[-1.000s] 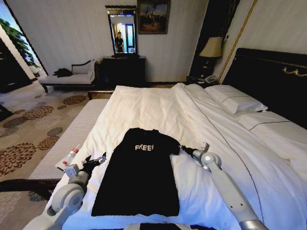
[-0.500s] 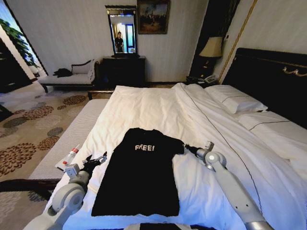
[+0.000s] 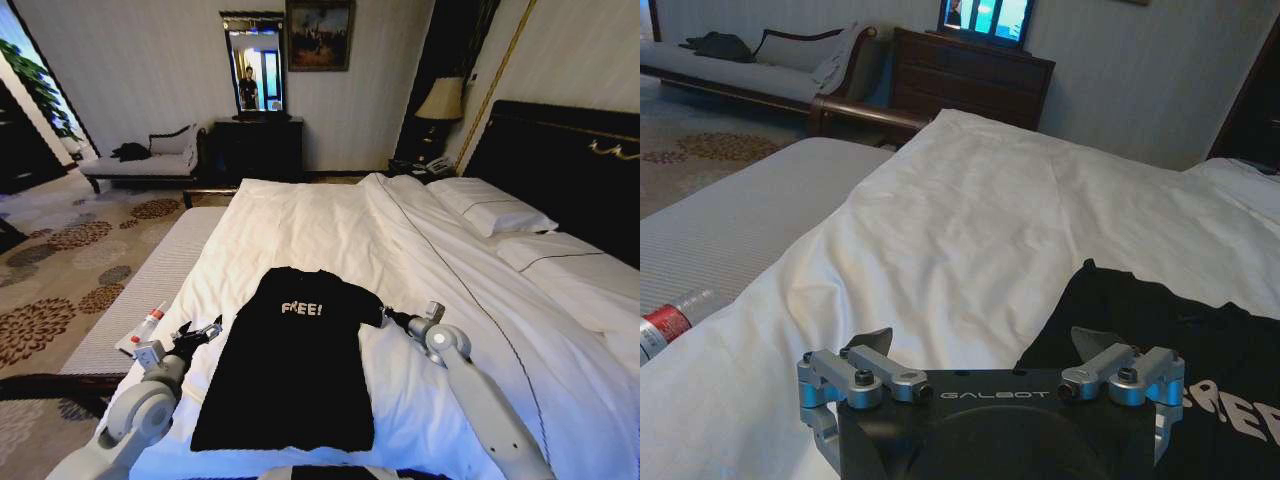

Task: Fold the clothes on the bed.

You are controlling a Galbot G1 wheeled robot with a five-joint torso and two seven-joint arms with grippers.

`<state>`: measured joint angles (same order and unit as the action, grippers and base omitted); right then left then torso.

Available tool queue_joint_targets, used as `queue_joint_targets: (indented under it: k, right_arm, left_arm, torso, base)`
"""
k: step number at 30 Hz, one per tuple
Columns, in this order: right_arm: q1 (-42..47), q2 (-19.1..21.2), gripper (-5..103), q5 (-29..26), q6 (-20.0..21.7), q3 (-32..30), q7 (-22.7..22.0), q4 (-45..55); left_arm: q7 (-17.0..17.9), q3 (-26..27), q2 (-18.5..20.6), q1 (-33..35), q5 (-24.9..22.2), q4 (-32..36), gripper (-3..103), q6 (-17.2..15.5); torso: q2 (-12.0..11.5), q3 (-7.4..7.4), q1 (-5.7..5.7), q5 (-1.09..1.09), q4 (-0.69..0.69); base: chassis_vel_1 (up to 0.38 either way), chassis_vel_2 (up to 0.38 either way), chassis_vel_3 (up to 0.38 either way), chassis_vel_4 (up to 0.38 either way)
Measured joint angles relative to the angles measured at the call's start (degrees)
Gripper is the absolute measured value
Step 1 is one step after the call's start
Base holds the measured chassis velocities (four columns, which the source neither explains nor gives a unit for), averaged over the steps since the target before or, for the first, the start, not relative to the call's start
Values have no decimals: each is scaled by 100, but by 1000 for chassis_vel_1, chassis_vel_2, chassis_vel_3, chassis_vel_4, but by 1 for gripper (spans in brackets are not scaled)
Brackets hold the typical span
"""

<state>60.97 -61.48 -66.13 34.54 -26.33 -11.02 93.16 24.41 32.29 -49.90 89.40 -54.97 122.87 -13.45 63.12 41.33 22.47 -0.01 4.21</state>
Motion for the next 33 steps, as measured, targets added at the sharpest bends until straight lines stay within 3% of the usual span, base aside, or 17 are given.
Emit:
queue_joint_targets:
  k: [4, 9, 11, 16, 18, 19, 23, 27, 29, 31, 33]
  right_arm:
    - [30, -10, -3, 63, 0, 28, 48, -3]
    - [-281, -2, 23, -102, 11, 91, 62, -420]
    - [-348, 2, 23, -146, 12, 95, 54, -519]
    - [-559, 70, 44, -299, 20, 110, 38, -833]
    - [-589, 80, 44, -304, 21, 119, 43, -879]
    - [-686, 99, 55, -291, 21, 147, 68, -1036]
    - [-874, 124, 66, -253, 18, 187, 131, -1298]
    - [-1019, 247, 88, -289, 16, 227, 286, -1368]
    - [-1033, 272, 88, -302, 17, 234, 318, -1350]
    - [-1049, 345, 97, -298, 24, 299, 462, -1246]
    - [-1048, 366, 99, -238, 27, 348, 521, -1212]
  left_arm:
    - [2, 1, 12, 8, -2, 6, 100, 0]
    - [9, 10, 47, 46, -4, 53, 100, -2]
    - [12, 17, 55, 51, -5, 64, 100, -3]
    - [21, 69, 87, 69, -36, 87, 100, -12]
    - [22, 76, 90, 69, -41, 87, 100, -12]
    - [24, 78, 96, 70, -48, 87, 100, -15]
    - [33, 78, 99, 70, -52, 100, 100, -18]
    - [37, 118, 104, 91, -62, 101, 100, -20]
    - [37, 122, 104, 94, -63, 101, 100, -21]
    - [37, 125, 98, 93, -66, 96, 100, -20]
    - [37, 125, 91, 91, -66, 94, 100, -21]
  torso:
    - [0, 0, 0, 1, 0]
    - [0, 0, 0, 1, -1]
    - [0, 0, 0, 1, -1]
    - [0, 0, 0, 1, 0]
    - [0, 0, 0, 1, 0]
    - [0, 0, 0, 1, 0]
    - [0, 0, 0, 1, -1]
    - [0, 0, 0, 1, 0]
    - [0, 0, 0, 1, 0]
    - [0, 0, 0, 0, 0]
    - [0, 0, 0, 0, 0]
  base:
    - [0, 0, 0, 0]
    - [0, 0, 0, 0]
    - [0, 0, 0, 0]
    - [0, 0, 0, 0]
    - [0, 0, 0, 0]
    - [0, 0, 0, 0]
    - [0, 0, 0, 0]
    - [0, 0, 0, 0]
    - [0, 0, 0, 0]
    - [0, 0, 0, 0]
    - [0, 0, 0, 0]
